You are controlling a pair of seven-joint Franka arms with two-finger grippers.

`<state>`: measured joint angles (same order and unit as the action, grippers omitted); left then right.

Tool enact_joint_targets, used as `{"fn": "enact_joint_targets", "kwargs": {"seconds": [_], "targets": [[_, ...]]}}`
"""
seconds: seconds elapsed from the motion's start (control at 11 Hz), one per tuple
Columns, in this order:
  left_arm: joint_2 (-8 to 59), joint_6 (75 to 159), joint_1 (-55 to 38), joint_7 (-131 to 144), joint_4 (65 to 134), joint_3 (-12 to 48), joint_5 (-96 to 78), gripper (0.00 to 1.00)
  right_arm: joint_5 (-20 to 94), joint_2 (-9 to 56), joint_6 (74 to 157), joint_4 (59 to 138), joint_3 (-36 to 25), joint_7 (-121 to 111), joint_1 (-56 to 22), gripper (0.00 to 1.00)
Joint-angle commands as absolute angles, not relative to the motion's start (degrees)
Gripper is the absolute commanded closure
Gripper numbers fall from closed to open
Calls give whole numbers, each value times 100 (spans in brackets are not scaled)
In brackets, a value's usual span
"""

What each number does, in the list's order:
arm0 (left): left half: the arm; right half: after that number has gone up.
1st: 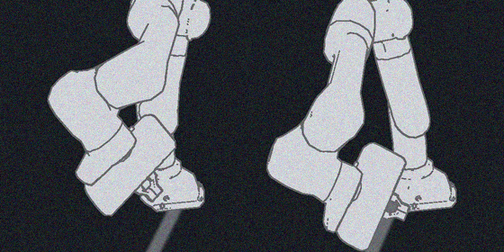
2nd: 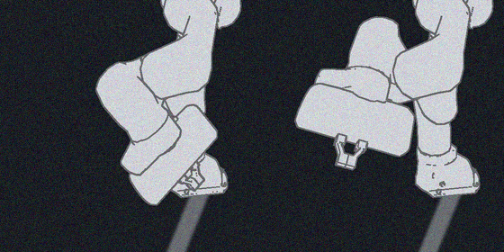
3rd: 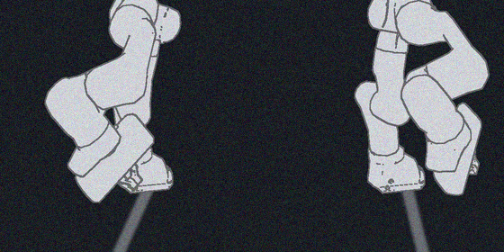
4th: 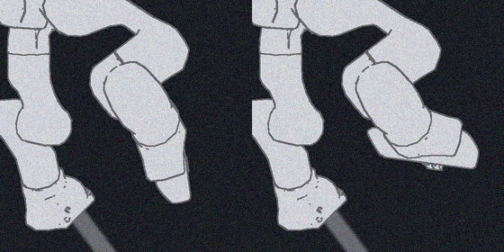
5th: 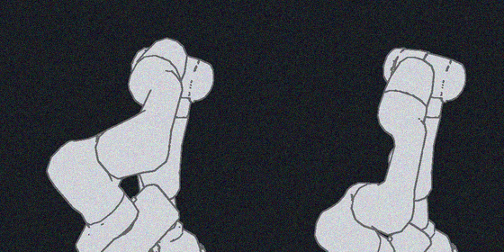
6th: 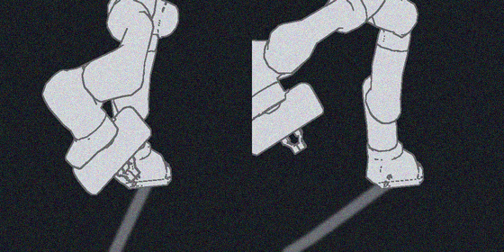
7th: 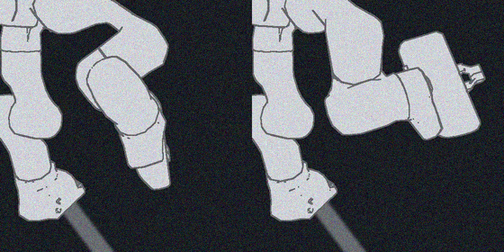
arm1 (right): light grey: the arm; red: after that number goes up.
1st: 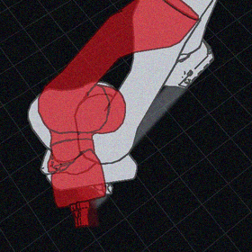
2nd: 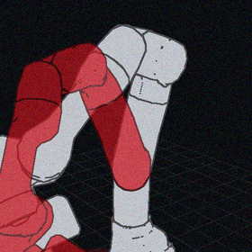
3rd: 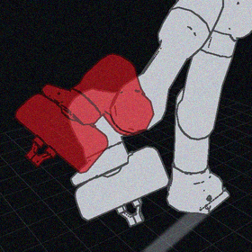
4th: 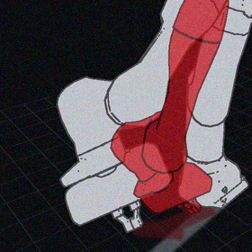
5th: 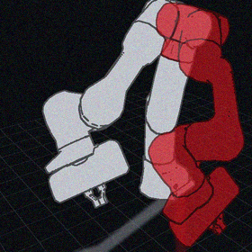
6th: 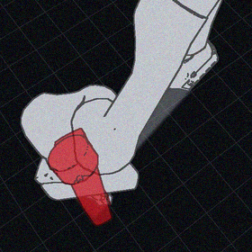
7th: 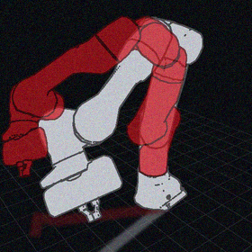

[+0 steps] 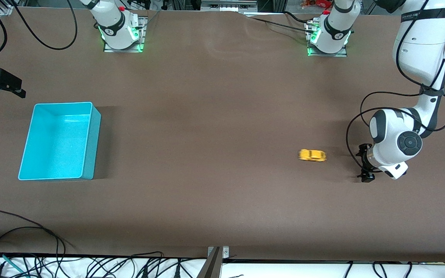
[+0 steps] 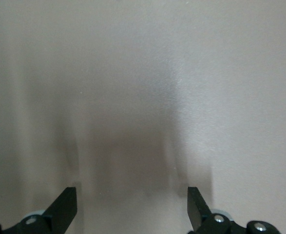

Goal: Wind up and store yellow beetle car
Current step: 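Raise the left gripper away while the right gripper reaches the car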

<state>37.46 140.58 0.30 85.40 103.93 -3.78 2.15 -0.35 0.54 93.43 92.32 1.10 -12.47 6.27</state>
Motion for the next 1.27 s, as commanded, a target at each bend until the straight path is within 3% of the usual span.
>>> {"fn": "enact_joint_targets", "kwargs": {"seconds": [0.0,0.27,0.82,1.18], "targets": [[3350,13502,9,8447,10336,-360,281,0,-44,70,9246,9158,105,-1336,615,0],[3015,12809,-44,8403,10170,-352,351,0,-44,70,9237,9176,114,-1345,615,0],[2682,10787,-53,7078,8764,-185,343,0,-35,70,9237,9176,114,-1336,607,0],[2128,10529,-44,5979,8631,61,290,0,-35,141,9246,9167,132,-1318,545,0]]}}
